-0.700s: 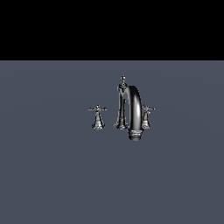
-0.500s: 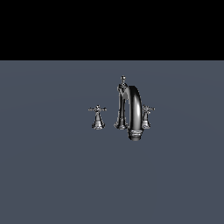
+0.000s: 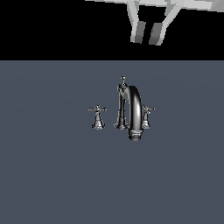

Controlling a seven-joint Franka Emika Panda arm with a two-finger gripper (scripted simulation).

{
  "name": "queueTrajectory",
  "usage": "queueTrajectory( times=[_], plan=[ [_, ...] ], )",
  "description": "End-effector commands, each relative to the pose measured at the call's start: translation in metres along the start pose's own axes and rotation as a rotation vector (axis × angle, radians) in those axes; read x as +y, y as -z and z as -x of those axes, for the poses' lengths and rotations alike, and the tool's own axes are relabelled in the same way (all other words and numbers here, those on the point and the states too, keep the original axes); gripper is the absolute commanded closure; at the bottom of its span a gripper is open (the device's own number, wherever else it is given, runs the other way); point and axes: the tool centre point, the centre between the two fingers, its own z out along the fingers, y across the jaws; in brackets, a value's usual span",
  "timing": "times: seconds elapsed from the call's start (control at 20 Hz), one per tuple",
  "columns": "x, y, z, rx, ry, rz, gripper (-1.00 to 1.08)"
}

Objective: Turn on the faucet by rotating a designated handle.

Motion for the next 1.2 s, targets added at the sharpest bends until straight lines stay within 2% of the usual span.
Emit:
queueTrajectory(
  times=[0.0, 0.05, 0.1, 0.15, 0.2, 0.25, 0.3, 0.35, 0.4, 0.45, 0.5, 0.55, 0.6, 0.65, 0.7, 0.75, 0.8, 0.85, 0.9, 0.95, 1.0, 1.05, 1.1, 1.15],
  plan=[
    [0.024, -0.017, -0.008, -0.012, -0.067, -0.033, 0.6],
    [0.03, -0.019, -0.02, -0.002, -0.07, -0.02, 0.7],
    [0.044, -0.02, -0.033, 0.012, -0.105, -0.028, 0.77],
    [0.039, -0.011, -0.051, 0.045, -0.122, -0.016, 0.68],
    [0.041, -0.008, -0.068, 0.073, -0.14, -0.029, 0.58],
    [0.044, -0.016, -0.079, 0.077, -0.16, -0.032, 0.54],
    [0.032, -0.019, -0.092, 0.088, -0.098, -0.004, 0.49],
    [0.056, -0.025, -0.103, 0.098, -0.109, 0.006, 0.53],
    [0.039, -0.03, -0.117, 0.108, -0.024, 0.032, 0.58],
    [0.059, -0.022, -0.134, 0.148, -0.087, 0.013, 0.5],
    [0.051, -0.028, -0.147, 0.164, -0.109, -0.002, 0.77],
    [0.052, -0.041, -0.156, 0.163, -0.104, 0.012, 0.86],
    [0.065, -0.041, -0.17, 0.193, -0.142, -0.006, 0.84],
    [0.091, -0.05, -0.176, 0.197, -0.237, -0.004, 0.89],
    [0.081, -0.058, -0.189, 0.208, -0.23, -0.003, 0.77],
    [0.112, -0.071, -0.191, 0.218, -0.263, -0.02, 0.68],
    [0.091, -0.082, -0.202, 0.21, -0.259, -0.023, 0.53],
    [0.088, -0.091, -0.215, 0.229, -0.281, -0.003, 0.33],
    [0.116, -0.1, -0.221, 0.241, -0.38, -0.006, 0.19],
    [0.143, -0.097, -0.214, 0.248, -0.436, -0.008, 0.19],
    [0.13, -0.094, -0.256, 0.283, -0.341, -0.009, 0.4],
    [0.101, -0.084, -0.251, 0.304, -0.282, -0.01, 0.4],
    [0.124, -0.106, -0.246, 0.279, -0.346, 0.043, -0.08],
    [0.159, -0.118, -0.241, 0.266, -0.446, 0.045, 0.24]
  ],
)
